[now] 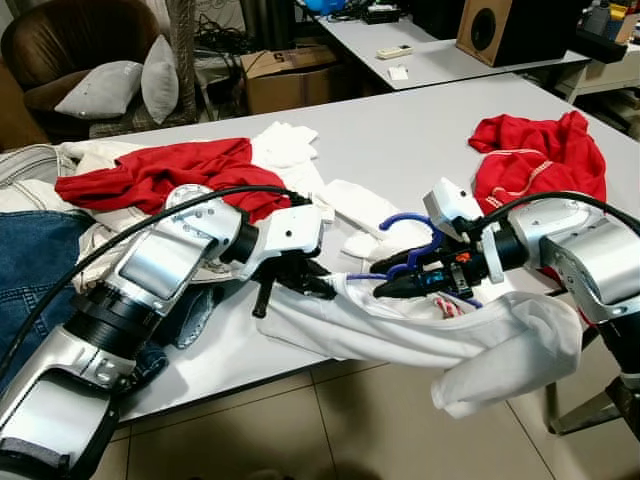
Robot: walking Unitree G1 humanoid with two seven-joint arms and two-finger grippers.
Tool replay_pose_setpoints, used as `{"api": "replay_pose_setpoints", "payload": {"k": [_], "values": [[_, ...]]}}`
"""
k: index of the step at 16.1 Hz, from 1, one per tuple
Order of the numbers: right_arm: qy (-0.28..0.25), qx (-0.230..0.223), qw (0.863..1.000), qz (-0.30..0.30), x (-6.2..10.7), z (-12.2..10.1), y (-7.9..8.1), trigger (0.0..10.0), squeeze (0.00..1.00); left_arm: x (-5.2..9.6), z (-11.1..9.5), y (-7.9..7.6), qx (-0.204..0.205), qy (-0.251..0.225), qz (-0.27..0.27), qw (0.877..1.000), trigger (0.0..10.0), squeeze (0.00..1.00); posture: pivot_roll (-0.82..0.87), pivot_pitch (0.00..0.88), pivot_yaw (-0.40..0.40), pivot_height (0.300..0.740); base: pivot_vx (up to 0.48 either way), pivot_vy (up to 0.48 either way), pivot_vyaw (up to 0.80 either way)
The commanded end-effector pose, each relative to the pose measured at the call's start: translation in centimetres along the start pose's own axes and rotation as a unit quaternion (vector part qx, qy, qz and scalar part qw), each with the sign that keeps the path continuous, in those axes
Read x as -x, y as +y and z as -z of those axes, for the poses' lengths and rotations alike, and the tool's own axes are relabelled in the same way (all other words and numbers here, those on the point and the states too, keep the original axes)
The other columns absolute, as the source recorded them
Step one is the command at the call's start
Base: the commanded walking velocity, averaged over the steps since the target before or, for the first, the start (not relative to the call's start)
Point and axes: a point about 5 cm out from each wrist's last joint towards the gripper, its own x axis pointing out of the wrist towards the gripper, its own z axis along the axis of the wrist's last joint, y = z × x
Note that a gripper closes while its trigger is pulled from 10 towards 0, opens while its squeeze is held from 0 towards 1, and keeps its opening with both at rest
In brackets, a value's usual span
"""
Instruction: Hang hanger
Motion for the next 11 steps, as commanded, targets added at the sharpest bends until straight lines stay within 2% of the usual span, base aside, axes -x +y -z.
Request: {"api": "replay_pose_setpoints", "payload": {"k": [1, 2, 3, 4, 6, 7, 8, 11], "values": [[0.017, -0.001, 0.999, 0.034, 0.7, 0.0, -0.7, 10.0, 0.00, 0.4, -0.7, 0.2, -0.019, -0.006, 0.002, 1.000, 0.0, 0.00, -0.04, 0.000, 0.052, 0.740, 0.000, 0.000, 0.00], [0.014, -0.006, 0.999, 0.029, 0.9, 0.0, -0.7, 10.0, 0.00, 0.4, -0.7, 0.2, -0.020, -0.007, 0.002, 1.000, 0.0, 0.00, -0.04, 0.000, 0.052, 0.740, 0.000, 0.000, 0.00], [0.012, -0.011, 0.999, 0.038, 1.2, 0.0, -0.8, 10.0, 0.75, 0.4, -0.7, 0.2, -0.021, -0.008, 0.001, 1.000, 0.0, 0.00, -0.04, 0.000, 0.052, 0.740, 0.000, 0.000, 0.00], [0.011, -0.015, 0.999, 0.039, 1.5, 0.0, -0.7, 10.0, 1.00, 0.4, -0.7, 0.2, -0.022, -0.009, 0.001, 1.000, 0.0, 0.00, -0.04, 0.000, 0.052, 0.740, 0.000, 0.000, 0.00], [0.011, -0.019, 0.999, 0.038, 1.8, 0.1, -0.5, 10.0, 1.00, 0.4, -0.7, 0.2, -0.022, -0.010, 0.002, 1.000, 0.0, 0.00, -0.04, 0.000, 0.052, 0.740, 0.000, 0.000, 0.00], [0.015, -0.019, 0.999, 0.045, 2.1, 0.3, -0.5, 10.0, 0.26, 0.4, -0.7, 0.2, -0.022, -0.010, 0.003, 1.000, 0.0, 0.00, -0.04, 0.000, 0.054, 0.740, 0.000, 0.000, 0.00], [0.017, -0.020, 0.998, 0.050, 2.3, 0.4, -0.5, 10.0, 0.00, 0.4, -0.7, 0.2, -0.023, -0.010, 0.004, 1.000, 0.0, 0.00, -0.04, 0.000, 0.054, 0.740, 0.000, 0.000, 0.00], [0.015, -0.017, 0.998, 0.050, 2.8, 0.3, -0.4, 10.0, 0.00, 0.3, -0.6, 0.2, -0.023, -0.010, 0.006, 1.000, 0.0, 0.00, -0.05, 0.000, 0.054, 0.740, 0.000, 0.000, 0.00]]}}
